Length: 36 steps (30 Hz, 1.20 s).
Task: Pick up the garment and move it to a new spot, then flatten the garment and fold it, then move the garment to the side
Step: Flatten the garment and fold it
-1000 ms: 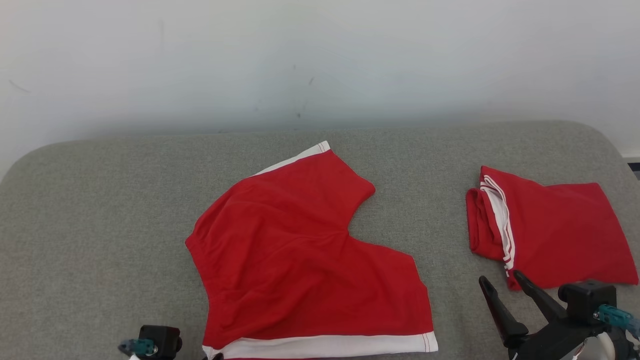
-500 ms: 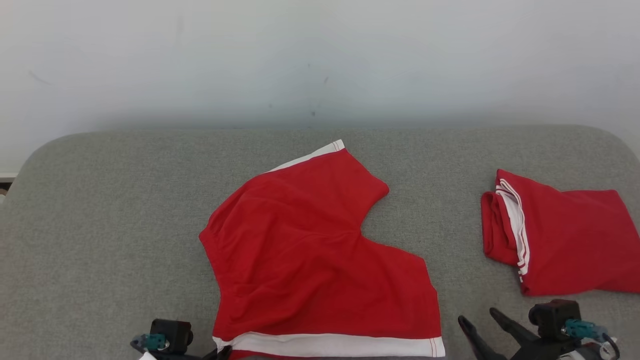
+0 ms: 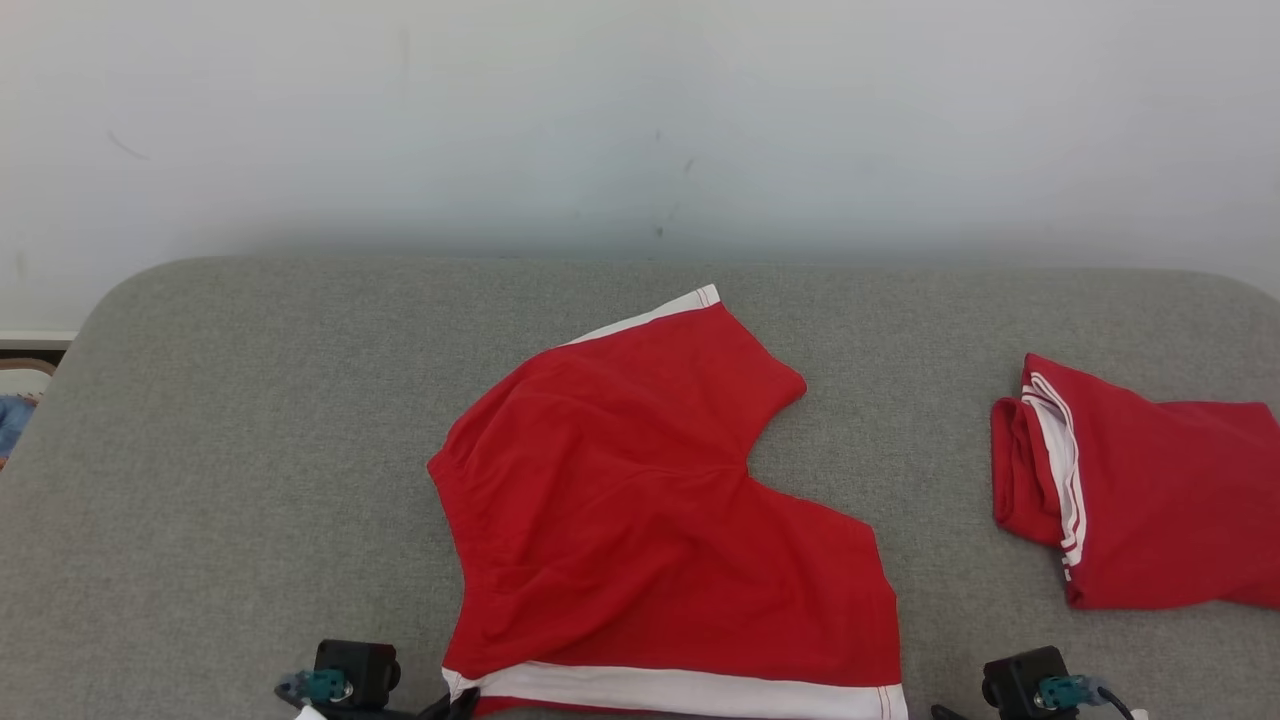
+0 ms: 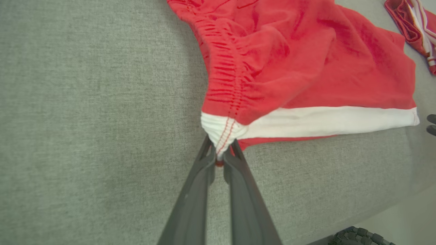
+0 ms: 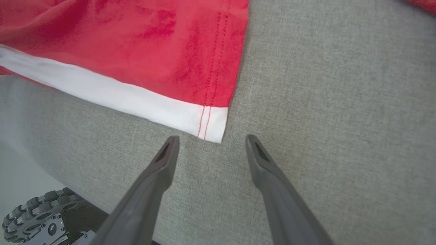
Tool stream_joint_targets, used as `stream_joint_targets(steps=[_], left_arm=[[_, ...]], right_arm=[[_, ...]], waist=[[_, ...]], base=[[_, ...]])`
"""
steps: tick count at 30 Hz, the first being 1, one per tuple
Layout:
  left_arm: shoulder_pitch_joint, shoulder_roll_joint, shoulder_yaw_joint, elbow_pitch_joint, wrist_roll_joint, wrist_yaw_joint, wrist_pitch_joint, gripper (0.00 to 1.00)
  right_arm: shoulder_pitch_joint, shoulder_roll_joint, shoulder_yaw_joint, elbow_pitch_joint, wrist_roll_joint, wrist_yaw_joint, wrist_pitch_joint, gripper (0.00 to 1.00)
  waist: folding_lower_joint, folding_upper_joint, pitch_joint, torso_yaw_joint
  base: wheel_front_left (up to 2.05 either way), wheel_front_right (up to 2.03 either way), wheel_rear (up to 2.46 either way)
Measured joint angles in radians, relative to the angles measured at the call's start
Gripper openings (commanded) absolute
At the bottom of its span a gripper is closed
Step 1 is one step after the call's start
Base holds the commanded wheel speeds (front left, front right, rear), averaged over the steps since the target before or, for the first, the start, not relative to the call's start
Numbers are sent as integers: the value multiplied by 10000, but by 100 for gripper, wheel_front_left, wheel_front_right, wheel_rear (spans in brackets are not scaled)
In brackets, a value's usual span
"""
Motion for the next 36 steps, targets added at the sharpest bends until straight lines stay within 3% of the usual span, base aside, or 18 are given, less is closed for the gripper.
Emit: stream_joint_targets(steps=[8, 9, 10, 11, 20, 36], left_arm=[[12, -42, -21, 186, -79, -12, -199, 0], [14, -48, -21, 203, -79, -12, -221, 0], [18, -48, -23, 222, -79, -12, -288, 0], [22, -48, -23, 236, -86, -12, -293, 0], [58, -54, -44, 410, -345, -82, -537, 0], [1088, 48, -251, -489, -405, -86, -711, 0]], right_arm=[[-337, 330, 125, 926, -190, 4, 29, 100], [-376, 403, 128, 1005, -190, 12, -12, 47], [-431, 458, 146, 1076, -190, 56, -13, 11], [-478, 497, 151, 1118, -190, 104, -35, 0], [-653, 640, 75, 1522, -174, 368, -493, 0], [-211, -136, -794, 637, 29, 525, -1703, 0]], waist=[[1, 0, -39, 51], [0, 1, -42, 52], [0, 0, -44, 51], [0, 0, -44, 49], [1, 1, -54, -36], [0, 0, -442, -85]], base=[[0, 0, 0], [0, 0, 0], [0, 0, 0], [0, 0, 0], [0, 0, 0], [0, 0, 0]])
